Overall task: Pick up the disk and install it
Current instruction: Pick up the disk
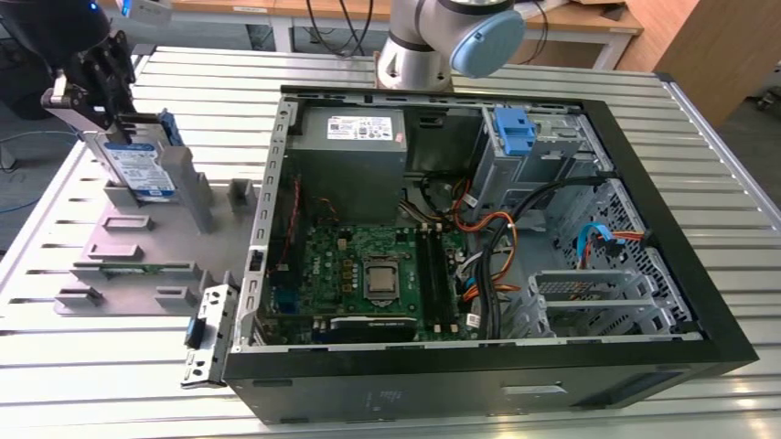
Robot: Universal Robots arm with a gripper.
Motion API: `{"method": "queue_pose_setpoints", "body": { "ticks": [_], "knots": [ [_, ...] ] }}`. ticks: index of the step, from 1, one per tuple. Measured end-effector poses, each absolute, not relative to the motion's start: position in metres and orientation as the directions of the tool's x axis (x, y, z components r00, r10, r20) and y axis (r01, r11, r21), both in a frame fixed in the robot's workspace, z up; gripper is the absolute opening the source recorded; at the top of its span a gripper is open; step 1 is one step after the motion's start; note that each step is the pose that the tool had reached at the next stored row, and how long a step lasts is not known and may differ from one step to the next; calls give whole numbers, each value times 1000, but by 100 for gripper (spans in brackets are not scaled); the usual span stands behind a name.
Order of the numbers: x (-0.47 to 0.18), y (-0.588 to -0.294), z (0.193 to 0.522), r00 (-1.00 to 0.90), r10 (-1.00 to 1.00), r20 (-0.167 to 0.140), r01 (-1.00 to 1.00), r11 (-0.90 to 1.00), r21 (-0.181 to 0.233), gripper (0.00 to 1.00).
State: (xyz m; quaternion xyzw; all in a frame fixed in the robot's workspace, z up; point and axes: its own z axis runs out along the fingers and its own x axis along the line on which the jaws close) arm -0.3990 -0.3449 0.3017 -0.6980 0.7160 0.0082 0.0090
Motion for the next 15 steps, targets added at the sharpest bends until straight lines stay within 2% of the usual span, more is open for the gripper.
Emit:
{"method": "queue_pose_setpoints", "body": {
  "ticks": [3,4,5,15],
  "knots": [
    [-399,-345,302,-26,-999,-24,-1000,26,-1,42],
    [-399,-345,302,-26,-999,-24,-1000,26,-1,41],
    [-399,-345,302,-26,-999,-24,-1000,26,-1,35],
    [-399,-345,302,-26,-999,-20,-1000,26,-1,35]
  ]
}}
